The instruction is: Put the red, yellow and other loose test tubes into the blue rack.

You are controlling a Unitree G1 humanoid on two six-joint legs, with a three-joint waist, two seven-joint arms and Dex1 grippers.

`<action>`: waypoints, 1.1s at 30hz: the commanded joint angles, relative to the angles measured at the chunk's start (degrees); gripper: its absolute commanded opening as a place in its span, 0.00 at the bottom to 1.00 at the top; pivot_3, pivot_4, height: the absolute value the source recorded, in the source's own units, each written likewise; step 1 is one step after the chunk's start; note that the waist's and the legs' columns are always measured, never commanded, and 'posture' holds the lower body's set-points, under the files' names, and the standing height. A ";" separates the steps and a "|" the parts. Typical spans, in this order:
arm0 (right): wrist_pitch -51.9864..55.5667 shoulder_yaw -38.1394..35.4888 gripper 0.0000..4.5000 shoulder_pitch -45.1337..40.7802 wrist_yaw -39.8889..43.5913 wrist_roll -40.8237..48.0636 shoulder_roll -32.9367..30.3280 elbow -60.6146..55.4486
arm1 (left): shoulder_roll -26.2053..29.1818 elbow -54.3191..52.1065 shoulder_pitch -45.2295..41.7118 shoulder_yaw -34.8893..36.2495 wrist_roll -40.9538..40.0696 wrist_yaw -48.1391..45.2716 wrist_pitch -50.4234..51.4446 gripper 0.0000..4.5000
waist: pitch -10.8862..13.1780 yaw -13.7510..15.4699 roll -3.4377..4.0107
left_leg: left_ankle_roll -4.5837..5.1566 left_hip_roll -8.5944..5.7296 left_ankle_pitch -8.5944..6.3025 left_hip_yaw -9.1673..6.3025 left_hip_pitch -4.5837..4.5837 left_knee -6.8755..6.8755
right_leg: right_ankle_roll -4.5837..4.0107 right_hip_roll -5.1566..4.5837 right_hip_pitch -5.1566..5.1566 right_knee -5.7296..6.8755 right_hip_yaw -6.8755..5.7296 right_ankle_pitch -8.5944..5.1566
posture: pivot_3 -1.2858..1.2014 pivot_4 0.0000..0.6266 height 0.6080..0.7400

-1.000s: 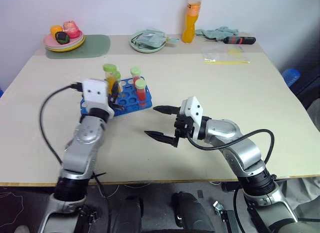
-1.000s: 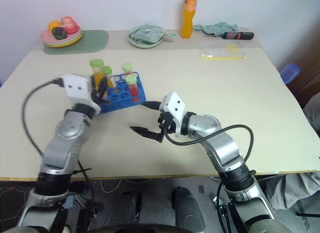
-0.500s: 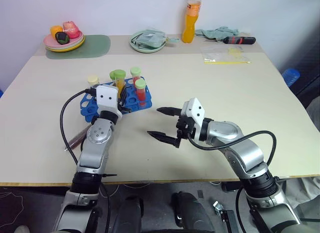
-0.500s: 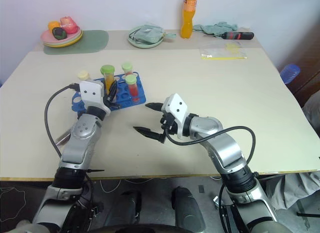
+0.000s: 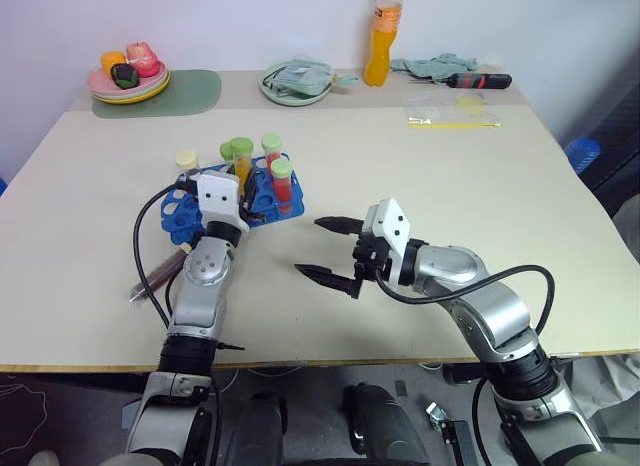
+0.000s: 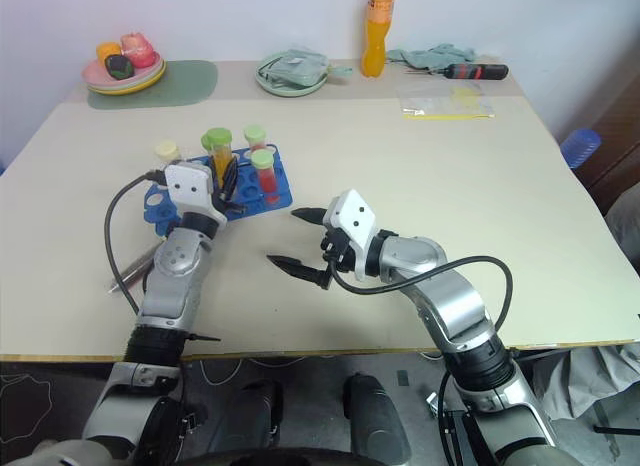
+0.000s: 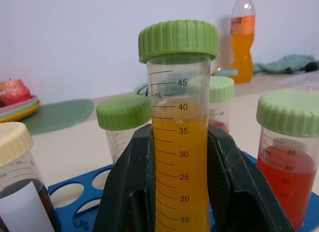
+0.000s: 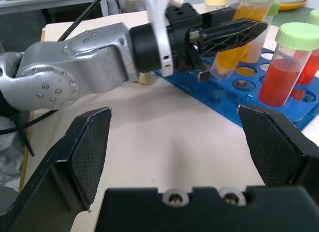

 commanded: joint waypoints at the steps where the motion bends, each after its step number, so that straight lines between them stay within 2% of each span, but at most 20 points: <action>1: 0.06 -0.86 1.00 -0.10 -0.32 0.98 0.16 -3.11 | -0.64 2.88 1.67 0.56 0.88 -0.46 -5.15 0.17 | -0.01 0.05 0.01 | 0.00 0.00 0.00 0.00 0.00 0.00 | 0.00 0.00 0.00 0.00 0.00 0.00 | 0.52 0.24 1.00; 6: 0.72 -0.49 1.00 -0.37 -0.13 1.49 0.07 -3.68 | -0.94 8.99 0.79 0.75 3.40 1.28 -11.56 0.17 | -0.05 0.06 0.01 | 0.00 -0.01 0.00 0.00 0.06 0.01 | 0.00 0.00 0.08 0.00 0.00 0.00 | 0.52 0.24 1.00; 14: 1.74 -0.51 1.00 -0.51 0.24 2.00 -0.30 -4.20 | -2.68 15.70 -4.00 1.49 2.00 1.34 -14.38 0.17 | -0.07 0.05 0.02 | 0.00 -0.01 0.00 0.00 0.06 0.02 | 0.00 0.01 0.10 0.01 -0.01 0.00 | 0.52 0.24 1.00; 22: 2.40 -0.93 1.00 -0.16 0.06 2.08 -0.78 -5.01 | -4.02 16.37 -2.84 1.50 2.40 0.48 -14.79 0.17 | -0.07 0.29 0.02 | 0.01 -0.02 0.00 -0.05 0.06 0.07 | 0.01 0.00 0.16 0.01 -0.05 0.01 | 0.52 0.24 1.00; 24: 2.53 -1.04 1.00 -0.16 0.02 2.14 -0.81 -5.11 | -4.27 16.10 -1.93 1.87 1.70 0.22 -14.37 0.40 | -0.08 0.20 0.02 | 0.01 -0.02 0.00 -0.06 0.06 0.07 | 0.01 0.00 0.16 0.01 -0.05 0.01 | 0.52 0.24 1.00; 25: 2.56 -1.08 1.00 -0.19 0.00 2.15 -0.80 -5.14 | -4.23 15.49 -1.51 2.05 1.63 0.35 -14.00 0.45 | -0.08 0.18 0.02 | 0.01 -0.02 0.00 -0.05 0.06 0.07 | 0.02 0.00 0.16 0.01 -0.05 0.01 | 0.52 0.24 1.00; 26: 2.56 -1.11 1.00 -0.16 0.00 2.16 -0.83 -5.19 | -4.14 14.71 -1.13 2.12 1.60 0.35 -13.64 0.57 | -0.07 0.09 0.02 | 0.01 -0.02 0.00 -0.05 0.06 0.07 | 0.02 0.00 0.16 0.00 -0.05 0.01 | 0.52 0.24 1.00; 28: 2.44 -1.20 1.00 -0.15 -0.03 2.20 -0.88 -5.28 | -3.34 10.62 0.26 2.42 1.15 -0.11 -11.67 0.80 | -0.07 -0.03 0.02 | 0.01 -0.01 0.00 -0.06 0.06 0.05 | 0.02 0.02 0.15 0.00 -0.05 0.01 | 0.52 0.24 1.00; 29: 2.32 -1.24 1.00 -0.17 -0.03 2.19 -0.92 -5.29 | -2.66 7.90 1.11 2.69 0.76 -0.55 -10.04 0.87 | -0.07 -0.18 0.02 | 0.01 0.00 0.00 -0.07 0.06 0.05 | 0.02 0.03 0.14 0.00 -0.05 0.01 | 0.52 0.24 1.00; 33: 2.03 -1.88 1.00 -0.30 0.03 2.47 -1.22 -5.48 | 3.47 -10.00 7.28 5.20 -4.04 -5.00 2.37 0.87 | -0.07 -0.51 0.02 | 0.01 0.04 0.00 -0.08 0.06 0.02 | 0.01 0.06 0.11 0.04 -0.04 0.00 | 0.52 0.24 1.00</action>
